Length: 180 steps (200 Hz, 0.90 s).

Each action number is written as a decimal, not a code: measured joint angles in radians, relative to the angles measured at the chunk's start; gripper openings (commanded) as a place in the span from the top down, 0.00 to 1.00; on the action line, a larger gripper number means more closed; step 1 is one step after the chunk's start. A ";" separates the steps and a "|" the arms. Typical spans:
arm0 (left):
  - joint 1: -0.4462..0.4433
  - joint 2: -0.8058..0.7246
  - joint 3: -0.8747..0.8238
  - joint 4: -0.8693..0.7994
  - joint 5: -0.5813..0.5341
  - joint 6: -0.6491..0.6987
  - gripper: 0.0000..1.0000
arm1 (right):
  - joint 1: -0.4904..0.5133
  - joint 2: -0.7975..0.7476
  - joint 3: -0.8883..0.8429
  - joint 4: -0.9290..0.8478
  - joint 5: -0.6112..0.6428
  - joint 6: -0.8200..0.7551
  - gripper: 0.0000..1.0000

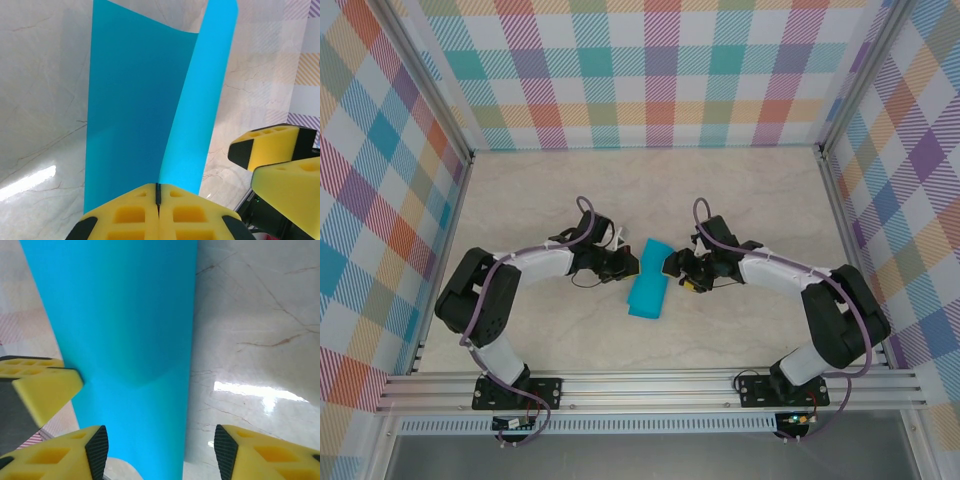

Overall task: Fold a paper plane with a square sheet of paper (pick it up from the middle)
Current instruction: First fold in half a square sheet of paper at the center of the table.

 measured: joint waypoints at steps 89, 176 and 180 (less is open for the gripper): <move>0.000 0.035 0.010 -0.023 0.000 0.013 0.94 | -0.003 0.103 -0.024 0.122 -0.094 0.049 0.53; 0.000 0.036 0.011 -0.025 0.000 0.013 0.92 | -0.002 0.135 -0.023 0.124 -0.098 0.048 0.46; 0.000 0.037 0.011 -0.026 0.000 0.013 0.92 | -0.002 0.135 -0.023 0.125 -0.098 0.048 0.46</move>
